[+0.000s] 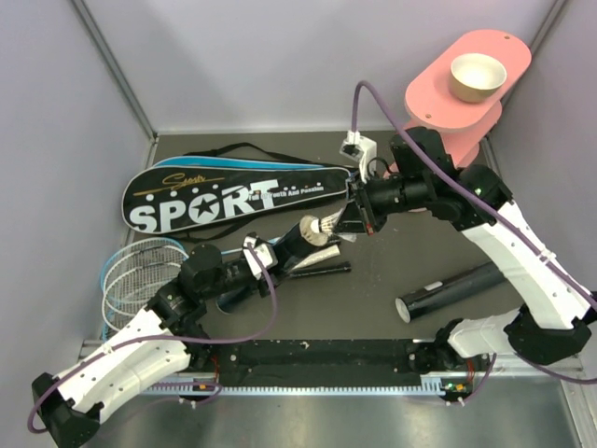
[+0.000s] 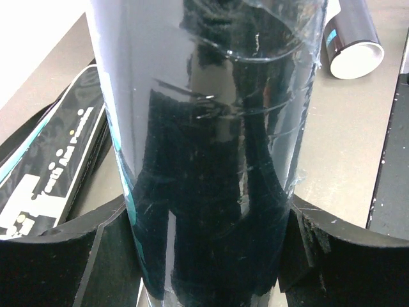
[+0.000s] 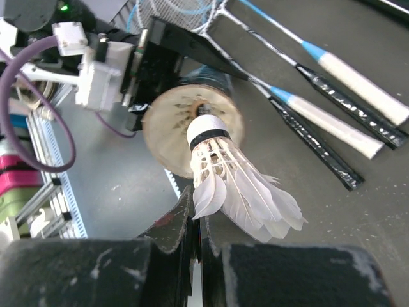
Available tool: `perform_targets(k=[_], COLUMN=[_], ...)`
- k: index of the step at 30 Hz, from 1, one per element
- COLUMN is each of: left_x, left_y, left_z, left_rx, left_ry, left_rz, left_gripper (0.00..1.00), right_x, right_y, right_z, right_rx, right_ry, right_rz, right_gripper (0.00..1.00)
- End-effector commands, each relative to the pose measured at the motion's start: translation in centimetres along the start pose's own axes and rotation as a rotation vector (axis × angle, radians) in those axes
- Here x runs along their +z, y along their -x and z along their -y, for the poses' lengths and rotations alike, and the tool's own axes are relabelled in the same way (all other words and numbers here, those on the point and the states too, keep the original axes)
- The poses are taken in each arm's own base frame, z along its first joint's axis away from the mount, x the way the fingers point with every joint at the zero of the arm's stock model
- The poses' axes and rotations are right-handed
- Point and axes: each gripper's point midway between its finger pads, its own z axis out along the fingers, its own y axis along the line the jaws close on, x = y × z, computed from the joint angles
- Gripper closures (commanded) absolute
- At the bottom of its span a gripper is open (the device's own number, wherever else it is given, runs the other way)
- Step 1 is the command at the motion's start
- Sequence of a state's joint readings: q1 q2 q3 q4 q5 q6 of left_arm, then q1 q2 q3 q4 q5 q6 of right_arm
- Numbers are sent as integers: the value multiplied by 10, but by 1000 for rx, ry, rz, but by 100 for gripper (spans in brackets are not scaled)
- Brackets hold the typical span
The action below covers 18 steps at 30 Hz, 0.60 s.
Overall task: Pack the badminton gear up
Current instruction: Place the shuttlecock at the shuttle tube.
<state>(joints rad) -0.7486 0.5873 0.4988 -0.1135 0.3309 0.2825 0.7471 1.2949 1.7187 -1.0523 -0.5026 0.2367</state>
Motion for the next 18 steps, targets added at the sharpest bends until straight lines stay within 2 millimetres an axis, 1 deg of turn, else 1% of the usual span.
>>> perform_targets(k=[1, 4, 6, 7, 8, 9, 10, 11, 12, 13, 15, 16, 18], left_x=[1, 1, 1, 2, 2, 2, 3, 3, 3, 3, 3, 2, 2], left_y=[33, 34, 34, 33, 33, 34, 33, 33, 34, 34, 32, 33, 33], left_z=[-2, -3, -2, -2, -2, -1, -1, -1, -1, -1, -1, -1, -1], left_rx=[47, 47, 48, 46, 44, 44, 45, 42, 45, 44, 42, 43, 42], left_ry=[-12, -10, -12, -15, -17, -19, -25, -24, -26, -24, -20, -19, -21], left_rz=[105, 106, 108, 107, 108, 109, 106, 104, 107, 105, 103, 105, 109], left_gripper=[92, 92, 92, 92, 92, 92, 93, 93, 93, 93, 93, 93, 93], right_x=[-1, 3, 5, 6, 12, 12, 13, 14, 16, 15, 14, 13, 14], right_y=[-4, -12, -13, -12, -10, -1, 7, 12, 25, 30, 38, 40, 45], right_z=[-29, -30, -32, -33, -33, -38, -37, -38, -43, -45, -50, -50, -54], right_rx=[-69, -89, -87, -94, -94, -98, -100, -95, -81, -78, -66, -63, -53], right_ry=[76, 49, 56, 46, 41, 45, 24, 18, 28, 31, 50, 45, 69], right_rz=[-71, -110, -126, -123, -127, -98, -74, -53, 2, 27, 76, 90, 113], right_gripper=[100, 100, 96, 92, 82, 77, 65, 60, 56, 49, 44, 41, 40])
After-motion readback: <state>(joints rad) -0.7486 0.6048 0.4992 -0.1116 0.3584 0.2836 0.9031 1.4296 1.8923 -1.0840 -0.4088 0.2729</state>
